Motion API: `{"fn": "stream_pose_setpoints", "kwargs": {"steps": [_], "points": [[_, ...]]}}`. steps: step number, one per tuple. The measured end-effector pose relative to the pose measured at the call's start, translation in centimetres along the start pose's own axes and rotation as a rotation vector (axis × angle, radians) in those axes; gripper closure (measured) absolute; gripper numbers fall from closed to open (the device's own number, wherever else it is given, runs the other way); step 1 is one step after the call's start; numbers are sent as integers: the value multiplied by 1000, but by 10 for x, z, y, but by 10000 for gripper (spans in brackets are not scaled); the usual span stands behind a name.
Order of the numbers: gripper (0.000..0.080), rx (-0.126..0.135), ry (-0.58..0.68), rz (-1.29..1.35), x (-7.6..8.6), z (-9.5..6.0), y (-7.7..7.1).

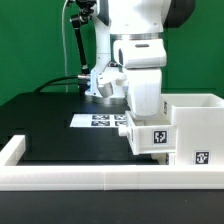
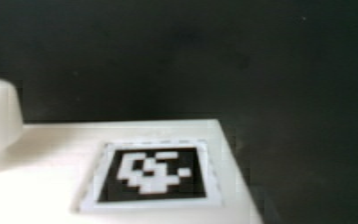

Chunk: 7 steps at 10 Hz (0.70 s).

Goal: Assemble drawer

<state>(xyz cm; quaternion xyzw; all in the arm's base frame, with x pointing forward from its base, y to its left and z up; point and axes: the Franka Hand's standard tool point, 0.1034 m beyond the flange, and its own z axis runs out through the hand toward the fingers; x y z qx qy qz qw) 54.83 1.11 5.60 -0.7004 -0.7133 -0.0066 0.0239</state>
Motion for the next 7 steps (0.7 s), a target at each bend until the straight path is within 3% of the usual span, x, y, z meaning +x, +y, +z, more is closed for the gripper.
{"fn": "stream_pose_setpoints", "kwargs": {"steps": [3, 4, 5, 6, 7], "points": [[757, -2, 0, 1, 1, 0, 0], [648, -1, 0, 1, 1, 0, 0], [648, -1, 0, 2, 1, 0, 0], [514, -2, -1, 2, 2, -2, 0], [323, -2, -2, -2, 5, -6, 2]]}}
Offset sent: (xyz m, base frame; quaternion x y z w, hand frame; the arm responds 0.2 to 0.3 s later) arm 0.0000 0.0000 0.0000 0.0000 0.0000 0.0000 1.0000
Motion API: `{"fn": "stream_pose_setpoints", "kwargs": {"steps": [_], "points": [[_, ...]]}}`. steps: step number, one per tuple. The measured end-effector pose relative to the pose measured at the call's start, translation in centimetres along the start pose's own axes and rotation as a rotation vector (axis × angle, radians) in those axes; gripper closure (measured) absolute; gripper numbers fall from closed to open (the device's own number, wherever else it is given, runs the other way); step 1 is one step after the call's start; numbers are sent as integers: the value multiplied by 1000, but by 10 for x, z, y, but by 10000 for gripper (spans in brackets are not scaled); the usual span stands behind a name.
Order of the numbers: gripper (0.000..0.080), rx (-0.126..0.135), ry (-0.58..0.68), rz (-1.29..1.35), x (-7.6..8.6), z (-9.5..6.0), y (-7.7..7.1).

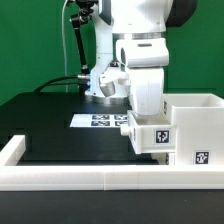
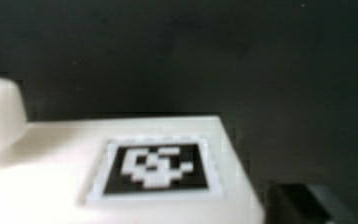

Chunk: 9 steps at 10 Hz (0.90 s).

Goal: Assemble drawer

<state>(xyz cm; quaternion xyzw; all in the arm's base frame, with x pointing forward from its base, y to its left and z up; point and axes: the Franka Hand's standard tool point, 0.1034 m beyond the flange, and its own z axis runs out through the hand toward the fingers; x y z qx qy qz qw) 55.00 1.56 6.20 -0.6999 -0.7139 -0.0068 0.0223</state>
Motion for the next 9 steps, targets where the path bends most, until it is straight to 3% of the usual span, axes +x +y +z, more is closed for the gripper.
{"fn": "stream_pose_setpoints", "kwargs": {"steps": [1, 2, 3, 6, 7, 8, 9], "points": [[323, 8, -3, -1, 3, -5, -1], [209, 15, -8, -1, 3, -13, -1], [168, 13, -13, 0, 1, -21, 1], [151, 29, -26, -2, -21, -38, 8], [151, 48, -28, -22, -31, -41, 14], [151, 45, -23, -55, -37, -45, 31], [151, 18, -16, -85, -44, -43, 35]]}}
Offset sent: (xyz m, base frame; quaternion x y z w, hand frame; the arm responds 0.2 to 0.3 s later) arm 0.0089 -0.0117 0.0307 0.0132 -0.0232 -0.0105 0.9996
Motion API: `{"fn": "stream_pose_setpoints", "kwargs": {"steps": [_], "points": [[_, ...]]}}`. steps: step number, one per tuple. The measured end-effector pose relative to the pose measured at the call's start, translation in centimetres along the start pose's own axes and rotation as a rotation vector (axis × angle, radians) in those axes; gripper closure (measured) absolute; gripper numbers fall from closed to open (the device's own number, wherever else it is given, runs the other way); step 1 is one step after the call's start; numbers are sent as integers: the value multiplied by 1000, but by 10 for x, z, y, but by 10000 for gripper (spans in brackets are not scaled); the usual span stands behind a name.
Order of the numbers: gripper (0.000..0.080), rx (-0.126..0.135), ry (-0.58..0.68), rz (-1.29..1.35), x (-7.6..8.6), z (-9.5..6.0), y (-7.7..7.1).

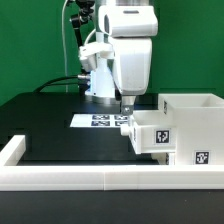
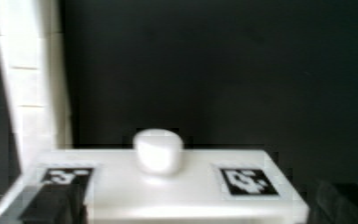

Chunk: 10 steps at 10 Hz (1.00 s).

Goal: Assemble drawer

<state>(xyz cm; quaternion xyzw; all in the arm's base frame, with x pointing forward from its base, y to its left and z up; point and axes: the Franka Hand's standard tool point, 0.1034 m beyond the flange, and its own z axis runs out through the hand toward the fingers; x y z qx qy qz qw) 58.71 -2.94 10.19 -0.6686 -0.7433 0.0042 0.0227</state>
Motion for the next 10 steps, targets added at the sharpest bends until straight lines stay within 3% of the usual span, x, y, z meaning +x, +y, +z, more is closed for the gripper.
{"fn": "stream_pose_setpoints", "kwargs": {"steps": [2, 3, 5, 8, 9, 10], "points": [[151, 6, 19, -6, -2, 2, -3], [151, 5, 85, 6, -11, 6, -5], [151, 26, 186, 24, -18, 27, -1], [151, 28, 283, 66, -16, 42, 16], [151, 31, 279, 91, -6, 43, 21], [151, 18, 278, 87, 5, 38, 26]]}}
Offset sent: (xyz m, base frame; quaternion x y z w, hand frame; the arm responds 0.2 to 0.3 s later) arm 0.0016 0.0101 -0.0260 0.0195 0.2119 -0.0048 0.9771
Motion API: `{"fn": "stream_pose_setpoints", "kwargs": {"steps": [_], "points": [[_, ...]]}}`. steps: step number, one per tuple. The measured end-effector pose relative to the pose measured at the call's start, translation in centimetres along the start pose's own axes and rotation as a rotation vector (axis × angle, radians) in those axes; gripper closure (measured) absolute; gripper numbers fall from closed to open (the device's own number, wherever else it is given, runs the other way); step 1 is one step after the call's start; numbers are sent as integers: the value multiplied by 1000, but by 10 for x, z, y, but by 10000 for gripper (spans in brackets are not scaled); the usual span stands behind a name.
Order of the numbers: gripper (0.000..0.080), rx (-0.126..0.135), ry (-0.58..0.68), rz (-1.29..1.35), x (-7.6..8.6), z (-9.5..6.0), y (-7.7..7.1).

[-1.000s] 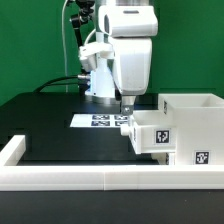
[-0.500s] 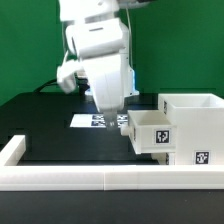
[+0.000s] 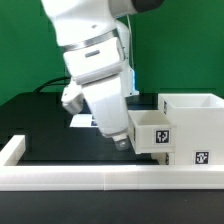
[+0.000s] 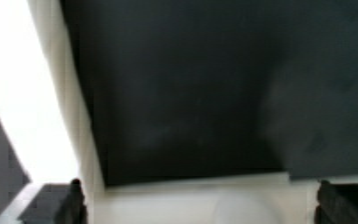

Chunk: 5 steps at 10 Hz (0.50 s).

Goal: Assemble drawer

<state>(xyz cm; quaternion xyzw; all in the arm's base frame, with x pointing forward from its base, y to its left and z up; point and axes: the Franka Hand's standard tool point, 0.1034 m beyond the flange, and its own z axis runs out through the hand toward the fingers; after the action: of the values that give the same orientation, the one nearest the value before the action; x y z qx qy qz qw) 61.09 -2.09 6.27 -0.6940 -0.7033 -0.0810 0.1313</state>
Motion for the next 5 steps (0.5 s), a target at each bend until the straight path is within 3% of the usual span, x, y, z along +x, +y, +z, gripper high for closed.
{"fn": "stream_pose_setpoints", "kwargs": {"steps": [4, 5], "points": [[151, 1, 0, 2, -2, 1, -1], [151, 3, 4, -7, 4, 2, -1]]}}
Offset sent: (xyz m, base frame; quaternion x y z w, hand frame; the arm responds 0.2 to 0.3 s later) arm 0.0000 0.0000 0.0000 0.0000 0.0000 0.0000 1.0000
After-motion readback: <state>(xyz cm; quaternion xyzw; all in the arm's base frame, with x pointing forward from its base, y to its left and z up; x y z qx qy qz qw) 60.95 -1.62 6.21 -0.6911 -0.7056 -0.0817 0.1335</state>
